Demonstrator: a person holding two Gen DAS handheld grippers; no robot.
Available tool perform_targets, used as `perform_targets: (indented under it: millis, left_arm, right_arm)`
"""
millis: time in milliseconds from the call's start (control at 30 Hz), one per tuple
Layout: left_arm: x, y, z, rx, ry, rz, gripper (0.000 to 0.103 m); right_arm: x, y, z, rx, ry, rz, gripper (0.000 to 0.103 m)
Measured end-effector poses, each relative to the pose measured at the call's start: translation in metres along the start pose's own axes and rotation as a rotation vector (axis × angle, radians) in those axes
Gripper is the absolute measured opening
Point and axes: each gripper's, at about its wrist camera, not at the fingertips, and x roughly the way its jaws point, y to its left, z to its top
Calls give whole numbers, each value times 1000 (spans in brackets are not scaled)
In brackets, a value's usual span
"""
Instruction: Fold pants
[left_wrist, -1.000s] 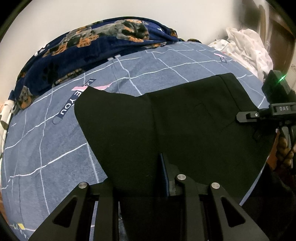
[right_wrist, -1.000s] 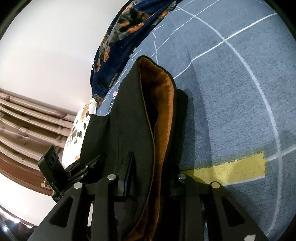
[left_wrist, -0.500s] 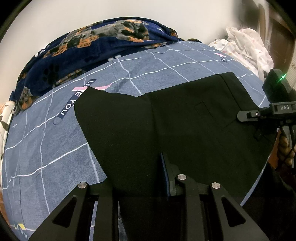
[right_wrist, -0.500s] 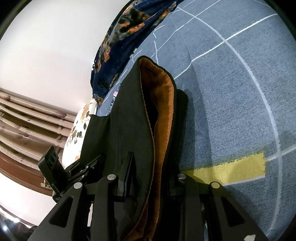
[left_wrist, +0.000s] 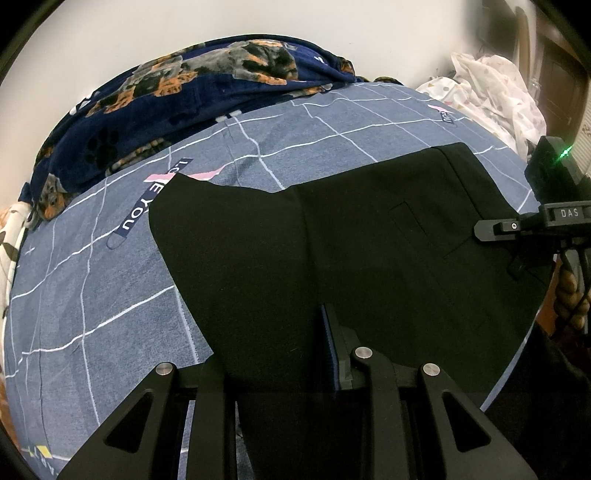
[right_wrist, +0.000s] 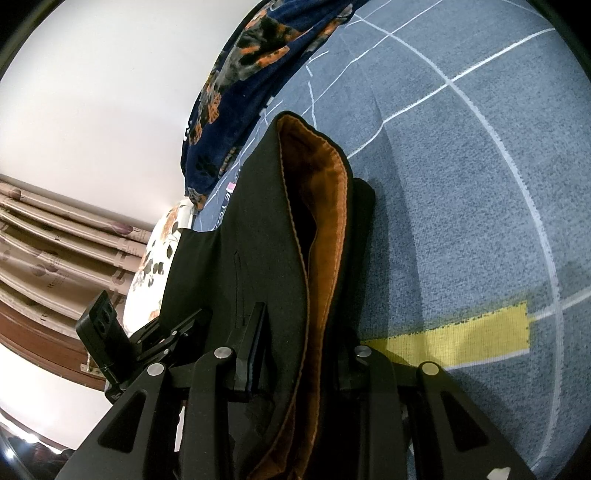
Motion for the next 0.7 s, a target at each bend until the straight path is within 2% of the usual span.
perform_targets:
  millis: [500, 700]
  left_arm:
    - [-4, 8, 6, -29, -17, -20, 25]
    - [-13, 11, 11, -43, -40, -6, 25]
  right_arm:
    - [-2, 7, 6, 28, -3, 44, 22]
    - [-1, 15, 10, 42, -6, 73, 22]
